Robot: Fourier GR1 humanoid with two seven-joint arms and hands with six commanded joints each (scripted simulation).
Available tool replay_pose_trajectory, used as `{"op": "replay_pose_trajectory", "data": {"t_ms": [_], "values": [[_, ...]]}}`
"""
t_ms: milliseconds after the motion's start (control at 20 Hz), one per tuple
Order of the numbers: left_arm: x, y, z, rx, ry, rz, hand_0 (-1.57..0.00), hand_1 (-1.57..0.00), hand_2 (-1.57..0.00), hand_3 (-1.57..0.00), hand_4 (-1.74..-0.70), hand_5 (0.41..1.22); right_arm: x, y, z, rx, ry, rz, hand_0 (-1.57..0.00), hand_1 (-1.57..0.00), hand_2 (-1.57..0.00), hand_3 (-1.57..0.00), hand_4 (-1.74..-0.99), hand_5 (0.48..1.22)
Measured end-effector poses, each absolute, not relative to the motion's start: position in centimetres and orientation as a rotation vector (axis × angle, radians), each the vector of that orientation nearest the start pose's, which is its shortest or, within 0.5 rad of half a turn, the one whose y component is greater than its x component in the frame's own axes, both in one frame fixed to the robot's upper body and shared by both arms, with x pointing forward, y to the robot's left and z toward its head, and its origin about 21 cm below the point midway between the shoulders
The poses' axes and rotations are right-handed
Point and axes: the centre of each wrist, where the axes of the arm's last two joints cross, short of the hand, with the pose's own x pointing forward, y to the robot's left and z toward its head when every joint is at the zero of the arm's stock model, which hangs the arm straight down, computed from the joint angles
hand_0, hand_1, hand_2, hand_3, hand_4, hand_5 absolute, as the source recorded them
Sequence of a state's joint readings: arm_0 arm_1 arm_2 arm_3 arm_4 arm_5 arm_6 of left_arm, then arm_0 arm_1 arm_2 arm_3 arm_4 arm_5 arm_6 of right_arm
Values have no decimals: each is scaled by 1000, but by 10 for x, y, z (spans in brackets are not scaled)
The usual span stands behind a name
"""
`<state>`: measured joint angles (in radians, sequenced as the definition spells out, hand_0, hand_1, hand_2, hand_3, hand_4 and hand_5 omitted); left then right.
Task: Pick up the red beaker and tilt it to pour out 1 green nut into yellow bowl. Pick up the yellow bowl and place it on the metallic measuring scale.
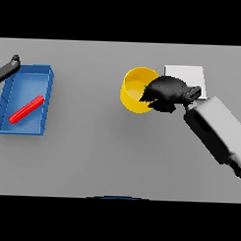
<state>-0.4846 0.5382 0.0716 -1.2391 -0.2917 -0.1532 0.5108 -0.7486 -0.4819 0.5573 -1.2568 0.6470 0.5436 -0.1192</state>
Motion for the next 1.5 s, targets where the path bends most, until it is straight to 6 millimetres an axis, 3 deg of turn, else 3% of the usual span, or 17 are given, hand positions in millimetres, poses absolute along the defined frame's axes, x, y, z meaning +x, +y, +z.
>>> {"op": "replay_pose_trajectory", "data": {"t_ms": [250,400,550,600,800,1050,1350,1450,1500], "values": [[362,344,130,708,-1107,-455,1,1,1,1,-803,755,388,-196,131,-487,-1276,1843,-1544,-1561,-1570,-1417,-1726,1221],[363,346,131,711,-1103,-458,1,1,1,1,-801,754,399,-218,134,-556,-1237,1793,-1557,-1566,-1570,-1342,-1724,1221],[363,343,131,698,-1108,-463,1,1,1,1,-801,753,406,-225,134,-586,-1233,1777,-1564,-1568,-1571,-1267,-1723,1221],[361,343,131,699,-1102,-457,1,1,1,1,-808,752,409,-227,136,-583,-1238,1779,-1565,-1554,-1571,-1328,-1725,1221],[357,342,133,700,-1097,-437,1,1,1,1,-822,765,420,-253,119,-668,-1138,1678,-1528,-1435,-1502,-1471,-1728,1221],[356,340,135,706,-1084,-426,1,1,1,1,-842,775,430,-273,106,-684,-1096,1631,-1500,-1344,-1429,-1538,-1730,1221],[356,340,133,715,-1063,-434,1,1,1,1,-838,776,435,-276,96,-678,-1057,1638,-1397,-1205,-1316,-1562,-1730,1221],[361,343,139,720,-1060,-424,1,1,1,1,-840,771,435,-278,96,-677,-1069,1616,-1417,-1230,-1402,-1536,-1728,1221],[361,340,135,706,-1062,-427,1,1,1,1,-841,772,434,-280,92,-660,-1059,1613,-1404,-1181,-1293,-1543,-1670,1221]]}}
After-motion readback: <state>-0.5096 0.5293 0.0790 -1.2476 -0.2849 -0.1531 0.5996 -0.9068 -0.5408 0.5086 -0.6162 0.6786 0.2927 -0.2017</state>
